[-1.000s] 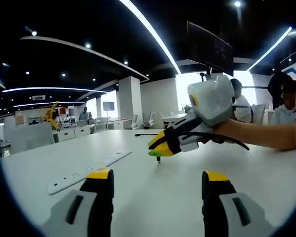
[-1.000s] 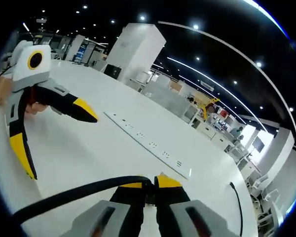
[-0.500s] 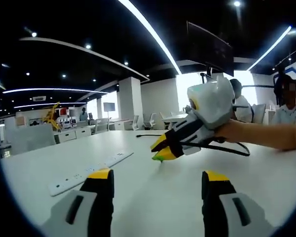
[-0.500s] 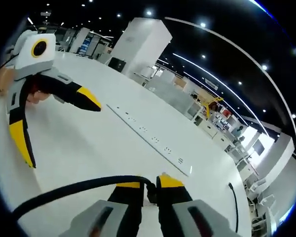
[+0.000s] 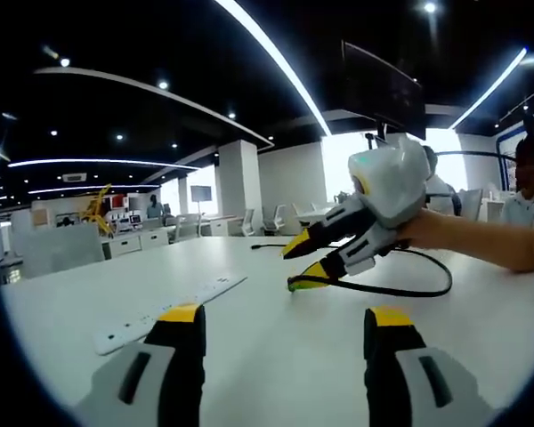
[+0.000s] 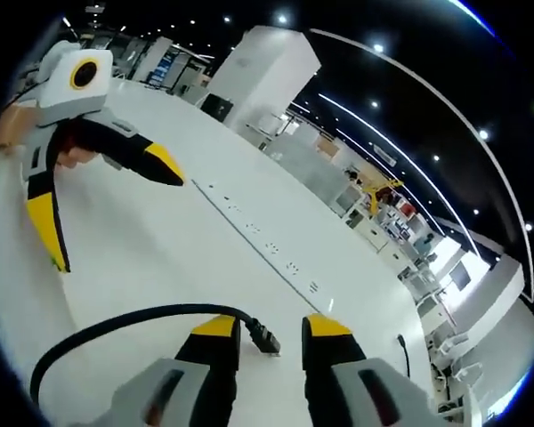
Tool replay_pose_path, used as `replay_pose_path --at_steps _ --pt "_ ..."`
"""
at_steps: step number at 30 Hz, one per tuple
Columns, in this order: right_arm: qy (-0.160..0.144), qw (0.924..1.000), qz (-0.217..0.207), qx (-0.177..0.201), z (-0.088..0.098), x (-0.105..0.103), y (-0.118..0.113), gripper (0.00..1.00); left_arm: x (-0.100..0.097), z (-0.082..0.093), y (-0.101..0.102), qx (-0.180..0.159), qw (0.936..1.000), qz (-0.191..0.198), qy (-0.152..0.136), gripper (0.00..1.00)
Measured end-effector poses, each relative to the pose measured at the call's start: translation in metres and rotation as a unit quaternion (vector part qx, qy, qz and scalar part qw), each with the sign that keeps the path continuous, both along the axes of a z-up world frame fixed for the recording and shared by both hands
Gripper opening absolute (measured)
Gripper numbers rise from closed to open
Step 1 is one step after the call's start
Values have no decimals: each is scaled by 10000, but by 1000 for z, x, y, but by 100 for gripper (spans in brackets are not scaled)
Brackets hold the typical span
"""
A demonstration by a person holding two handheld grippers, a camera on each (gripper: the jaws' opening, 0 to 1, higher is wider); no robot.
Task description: Locate the USB plug end of the data cable currently connected to the USB port on the desk. Grip the plug, withdraw it from the port, and place it onto the desktop.
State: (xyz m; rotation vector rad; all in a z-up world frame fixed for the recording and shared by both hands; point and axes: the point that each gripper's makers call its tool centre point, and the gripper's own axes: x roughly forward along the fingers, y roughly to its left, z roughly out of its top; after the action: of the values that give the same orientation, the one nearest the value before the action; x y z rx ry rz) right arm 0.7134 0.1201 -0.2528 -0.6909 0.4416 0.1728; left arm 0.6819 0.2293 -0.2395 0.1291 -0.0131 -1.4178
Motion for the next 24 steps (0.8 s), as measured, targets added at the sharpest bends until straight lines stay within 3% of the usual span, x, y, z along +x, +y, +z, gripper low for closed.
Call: replay_pose_path --at_steps 5,10,24 --pt "-147 9999 -17 28 9 0 -6 33 3 2 1 -33 10000 38 5 73" --pt "-282 9991 -31 300 16 0 -7 36 6 4 1 -59 10000 72 18 73" --pt "-237 9988 -53 430 13 -1 -7 37 16 4 1 -93 9998 162 98 72"
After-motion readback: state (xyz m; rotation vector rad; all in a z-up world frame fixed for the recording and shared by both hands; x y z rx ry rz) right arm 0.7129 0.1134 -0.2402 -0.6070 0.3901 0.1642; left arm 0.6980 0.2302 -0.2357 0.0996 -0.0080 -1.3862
